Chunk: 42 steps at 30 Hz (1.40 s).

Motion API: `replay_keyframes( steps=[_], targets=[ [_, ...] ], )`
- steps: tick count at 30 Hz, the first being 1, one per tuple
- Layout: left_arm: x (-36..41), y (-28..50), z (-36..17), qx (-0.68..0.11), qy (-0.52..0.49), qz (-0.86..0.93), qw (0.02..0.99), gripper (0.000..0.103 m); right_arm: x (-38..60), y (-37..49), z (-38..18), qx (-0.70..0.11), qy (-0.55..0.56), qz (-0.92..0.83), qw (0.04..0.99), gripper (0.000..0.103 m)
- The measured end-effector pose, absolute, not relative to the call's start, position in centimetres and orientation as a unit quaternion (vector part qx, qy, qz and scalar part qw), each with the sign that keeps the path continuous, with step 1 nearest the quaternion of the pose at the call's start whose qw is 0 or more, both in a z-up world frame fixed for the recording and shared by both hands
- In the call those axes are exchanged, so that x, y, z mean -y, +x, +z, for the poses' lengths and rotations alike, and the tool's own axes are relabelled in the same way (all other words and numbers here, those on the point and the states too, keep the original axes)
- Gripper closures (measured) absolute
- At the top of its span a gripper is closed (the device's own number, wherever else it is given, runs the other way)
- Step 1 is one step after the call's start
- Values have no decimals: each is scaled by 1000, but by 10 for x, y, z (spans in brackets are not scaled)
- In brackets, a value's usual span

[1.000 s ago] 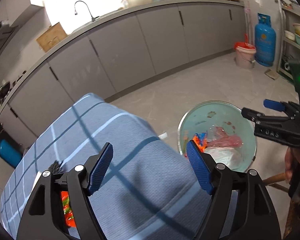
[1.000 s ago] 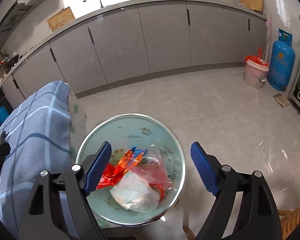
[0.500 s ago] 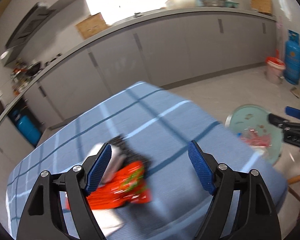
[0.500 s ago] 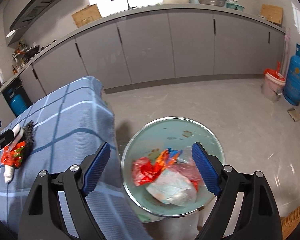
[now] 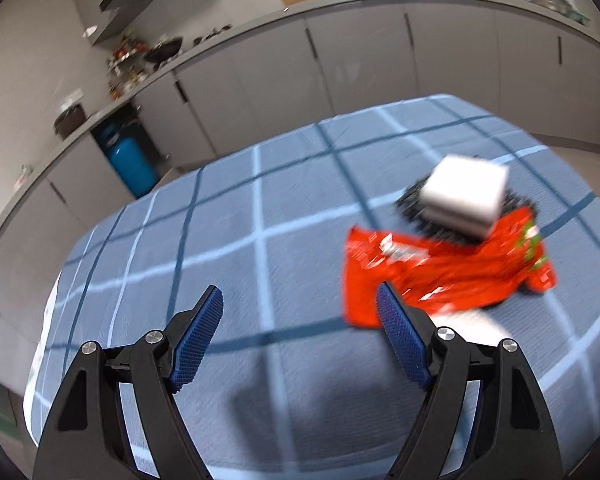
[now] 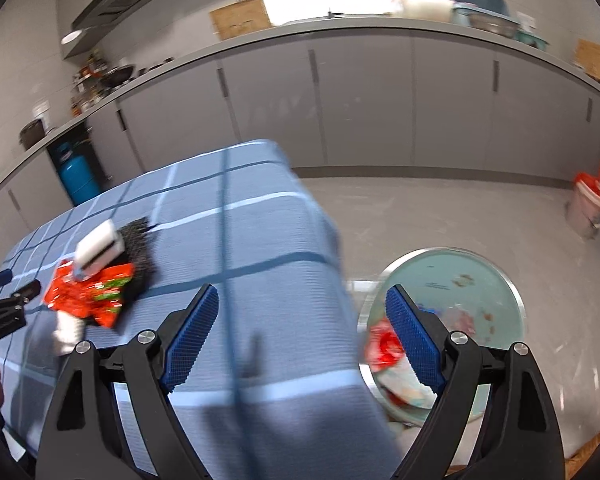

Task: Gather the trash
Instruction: 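Move both tools back over the orange wrapper and scrubber on the table, then grasp the orange wrapper with the left tool while the right tool grasps the white sponge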

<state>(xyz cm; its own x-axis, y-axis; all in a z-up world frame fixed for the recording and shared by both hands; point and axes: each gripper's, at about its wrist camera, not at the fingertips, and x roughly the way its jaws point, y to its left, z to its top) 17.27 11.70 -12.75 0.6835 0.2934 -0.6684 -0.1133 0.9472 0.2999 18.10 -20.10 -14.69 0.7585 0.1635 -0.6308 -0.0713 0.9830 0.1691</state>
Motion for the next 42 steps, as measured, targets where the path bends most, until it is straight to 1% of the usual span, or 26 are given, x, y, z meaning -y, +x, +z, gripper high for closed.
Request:
replay_keyframes(
  steps=[3, 4, 5, 9, 14, 21, 28, 31, 36, 42],
  targets=[
    [-125, 172, -134, -389, 114, 120, 906, 23, 169, 186, -146, -347, 52, 93, 932, 18],
    [-128, 172, -135, -388, 113, 124, 906, 17, 158, 189, -145, -349, 44, 101, 930, 18],
    [-131, 172, -135, -385, 111, 128, 907, 15, 143, 193, -146, -355, 29, 110, 928, 18],
    [-142, 170, -137, -386, 100, 134, 907, 15, 105, 208, -154, -374, -22, 106, 921, 18],
    [-149, 168, -143, -392, 93, 135, 905, 15, 87, 221, -167, -402, -44, 99, 909, 18],
    [-162, 170, -151, -404, 74, 141, 901, 15, 71, 206, -166, -410, -42, 135, 901, 19],
    [-179, 170, -148, -402, 60, 161, 899, 15, 29, 169, -152, -405, -61, 228, 883, 19],
    [-181, 169, -147, -403, 54, 162, 899, 15, 26, 164, -145, -395, -59, 227, 888, 19],
    [-172, 168, -139, -395, 50, 145, 906, 15, 56, 164, -128, -387, -28, 201, 899, 19],
    [-137, 182, -127, -389, 36, 95, 916, 15, 87, 167, -120, -364, 5, 151, 919, 19]
  ],
)
